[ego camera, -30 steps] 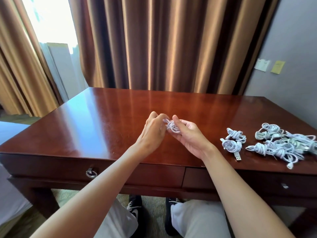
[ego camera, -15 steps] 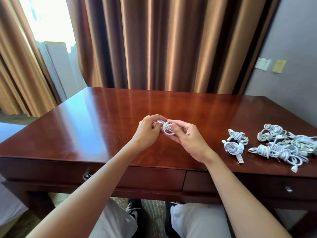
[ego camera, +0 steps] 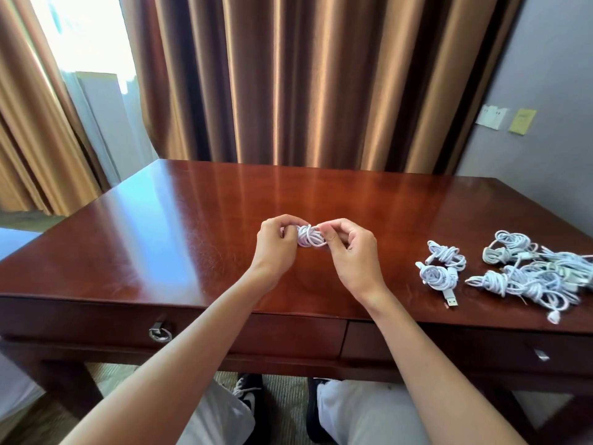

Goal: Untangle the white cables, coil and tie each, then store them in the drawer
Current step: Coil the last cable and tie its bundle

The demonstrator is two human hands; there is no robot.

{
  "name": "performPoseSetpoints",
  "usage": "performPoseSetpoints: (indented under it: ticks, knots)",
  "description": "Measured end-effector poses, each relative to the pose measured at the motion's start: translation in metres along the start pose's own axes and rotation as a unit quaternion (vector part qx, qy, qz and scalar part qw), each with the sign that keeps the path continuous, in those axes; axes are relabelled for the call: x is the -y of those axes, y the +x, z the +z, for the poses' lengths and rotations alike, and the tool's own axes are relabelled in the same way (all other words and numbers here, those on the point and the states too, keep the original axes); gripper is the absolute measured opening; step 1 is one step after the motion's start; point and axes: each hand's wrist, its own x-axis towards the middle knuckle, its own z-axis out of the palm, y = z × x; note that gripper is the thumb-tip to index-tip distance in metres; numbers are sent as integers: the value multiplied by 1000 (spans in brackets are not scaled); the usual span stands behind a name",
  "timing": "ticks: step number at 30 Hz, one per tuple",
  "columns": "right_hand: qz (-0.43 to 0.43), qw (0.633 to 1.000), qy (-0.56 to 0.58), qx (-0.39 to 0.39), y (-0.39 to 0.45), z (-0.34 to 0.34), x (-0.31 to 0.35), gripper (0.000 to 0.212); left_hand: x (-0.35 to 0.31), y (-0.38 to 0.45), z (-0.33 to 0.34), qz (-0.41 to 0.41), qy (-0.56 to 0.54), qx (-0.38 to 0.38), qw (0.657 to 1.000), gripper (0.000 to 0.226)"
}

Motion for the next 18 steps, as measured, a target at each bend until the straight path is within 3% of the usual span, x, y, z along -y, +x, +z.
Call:
performPoseSetpoints:
  ticks: [4,8,12,18]
  knots:
    - [84,983,165,-10,-3,3,0,18,-4,-1,5,-25,-32,-10,999,38]
    - [190,928,320,-8,-5,0,5,21,-6,2,4,-41,-53,18,998,38]
    - [238,904,354,-6,-6,0,11,17,-9,0,6,-61,-74,11,995,39]
    - [265,904,335,-29,-4,-1,13,18,-13,-3,7,-112,-148,56,981,38]
